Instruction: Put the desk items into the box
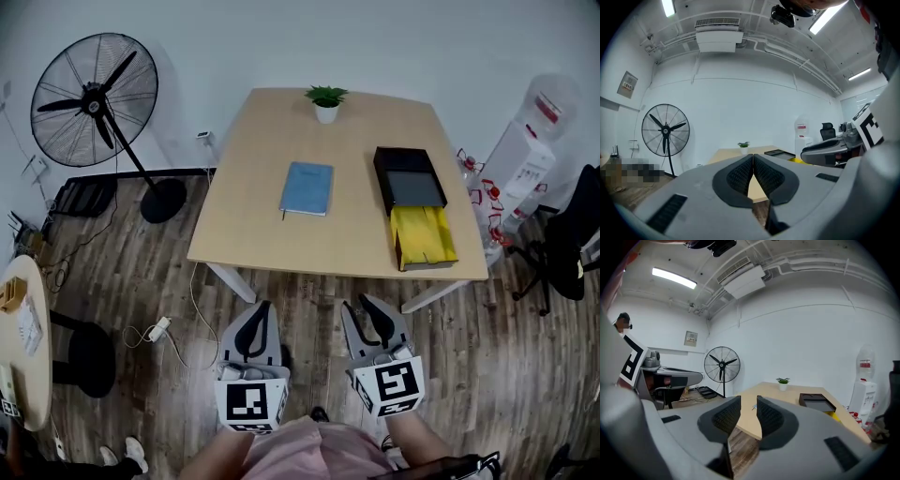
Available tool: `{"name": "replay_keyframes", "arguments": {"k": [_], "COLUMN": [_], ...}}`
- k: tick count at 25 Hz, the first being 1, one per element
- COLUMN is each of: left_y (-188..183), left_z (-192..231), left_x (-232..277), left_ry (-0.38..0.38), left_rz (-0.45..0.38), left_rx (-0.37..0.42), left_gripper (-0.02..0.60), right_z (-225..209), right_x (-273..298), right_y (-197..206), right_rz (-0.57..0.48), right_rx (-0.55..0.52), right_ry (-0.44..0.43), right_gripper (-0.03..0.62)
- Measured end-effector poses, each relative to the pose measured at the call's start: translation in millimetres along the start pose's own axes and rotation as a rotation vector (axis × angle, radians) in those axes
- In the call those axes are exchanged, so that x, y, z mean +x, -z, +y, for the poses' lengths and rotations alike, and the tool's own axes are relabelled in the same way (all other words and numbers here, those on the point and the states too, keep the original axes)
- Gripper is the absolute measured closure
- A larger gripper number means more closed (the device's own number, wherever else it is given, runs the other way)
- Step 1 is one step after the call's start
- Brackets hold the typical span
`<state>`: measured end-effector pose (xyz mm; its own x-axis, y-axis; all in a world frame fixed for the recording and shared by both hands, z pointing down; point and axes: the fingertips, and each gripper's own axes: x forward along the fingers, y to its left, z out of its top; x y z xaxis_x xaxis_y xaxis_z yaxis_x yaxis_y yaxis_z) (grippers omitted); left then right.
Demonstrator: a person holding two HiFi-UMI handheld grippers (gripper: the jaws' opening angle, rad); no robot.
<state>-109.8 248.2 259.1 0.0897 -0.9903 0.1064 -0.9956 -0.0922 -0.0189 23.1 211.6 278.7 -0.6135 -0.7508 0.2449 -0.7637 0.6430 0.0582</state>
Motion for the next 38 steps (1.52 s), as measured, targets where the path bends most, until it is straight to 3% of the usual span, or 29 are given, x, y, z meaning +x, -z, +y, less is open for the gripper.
{"name": "replay_keyframes", "arguments": {"k": [9,13,17,25,38], "left_y": [6.1,4.8,-9.3,-41.3,-12.5], "left_z": [67.9,95.2,114.4,122.4,114.8], "left_x": [107.1,144.9,172.8,207.0,280.0], "left_ry": [0.077,0.109,0.143,0.192,0.218], "left_rz": [0.056,0.046,0.011,-0.06,0.034], "left_rx": [-0.016,-0.019,0.029,0.073,0.041], "left_gripper": [0.569,0.568,0.569,0.569,0.569], "right_z": [-25.0,-33.7,-41.0,-63.0,-110.0], "right_x": [119.1,160.5,183.3,193.9,243.3], "right_y": [-8.3,-19.0,-41.6,-78.9,-44.7], "right_rz": [0.054,0.049,0.014,-0.054,0.025], "right_rx": [0.033,0.032,0.018,-0.009,0.076], "right_ry": [0.067,0.106,0.149,0.229,0.24], "right_gripper": [0.488,0.488,0.488,0.488,0.487]}}
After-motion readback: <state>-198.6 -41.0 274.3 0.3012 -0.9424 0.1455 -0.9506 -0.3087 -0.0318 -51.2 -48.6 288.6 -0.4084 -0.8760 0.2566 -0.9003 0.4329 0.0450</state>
